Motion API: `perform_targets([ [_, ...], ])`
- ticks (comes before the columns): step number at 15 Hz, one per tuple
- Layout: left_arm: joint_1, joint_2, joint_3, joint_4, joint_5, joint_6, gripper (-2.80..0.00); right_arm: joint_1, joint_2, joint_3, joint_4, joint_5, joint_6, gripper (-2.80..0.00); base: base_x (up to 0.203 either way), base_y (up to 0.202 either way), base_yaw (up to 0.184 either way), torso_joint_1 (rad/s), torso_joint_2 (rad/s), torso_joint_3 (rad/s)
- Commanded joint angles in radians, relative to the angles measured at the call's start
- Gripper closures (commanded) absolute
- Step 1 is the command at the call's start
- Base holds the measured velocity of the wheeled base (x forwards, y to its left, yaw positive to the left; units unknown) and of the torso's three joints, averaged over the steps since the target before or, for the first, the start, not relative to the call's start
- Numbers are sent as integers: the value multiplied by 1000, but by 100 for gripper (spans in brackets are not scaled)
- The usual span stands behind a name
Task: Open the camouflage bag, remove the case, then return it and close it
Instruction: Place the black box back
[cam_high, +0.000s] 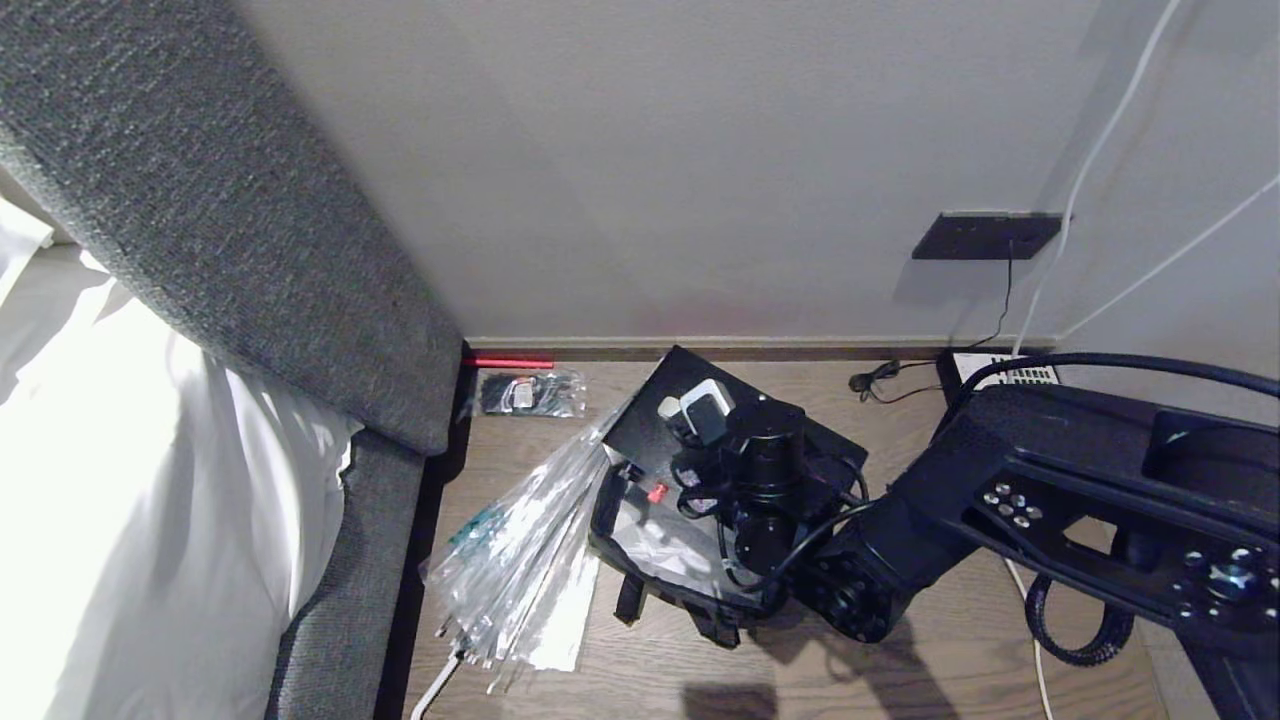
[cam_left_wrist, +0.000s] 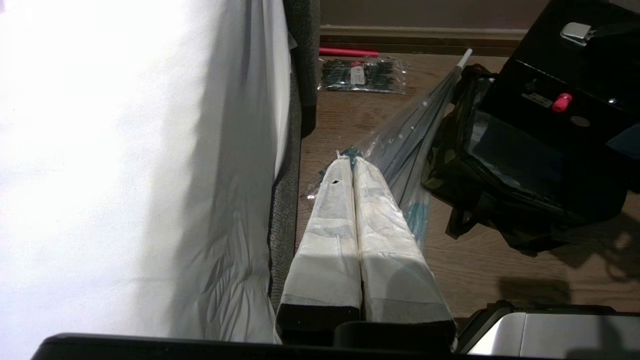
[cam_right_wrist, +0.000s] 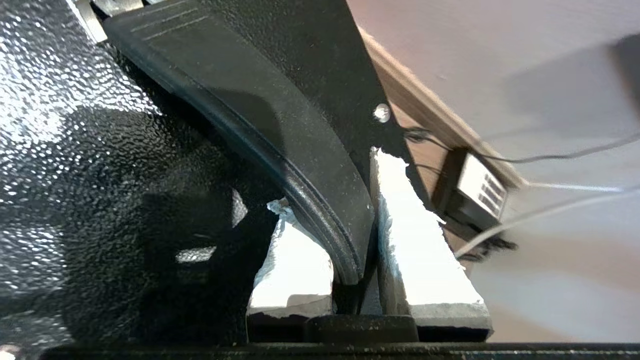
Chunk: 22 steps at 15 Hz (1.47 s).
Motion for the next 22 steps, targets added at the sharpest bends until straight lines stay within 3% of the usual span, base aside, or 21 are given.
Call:
perform_targets([
  [1, 0, -2, 0, 0, 0, 0, 0, 2, 18, -1, -5, 3, -2, 0, 0, 0, 0, 0, 0, 0],
  [7, 1, -2, 0, 0, 0, 0, 0, 0, -18, 19, 27, 157, 8, 0, 0, 0, 0, 0, 0, 0],
  [22, 1, -2, 0, 0, 0, 0, 0, -13, -78, 104, 127, 218, 82, 0, 0, 0, 0, 0, 0, 0],
])
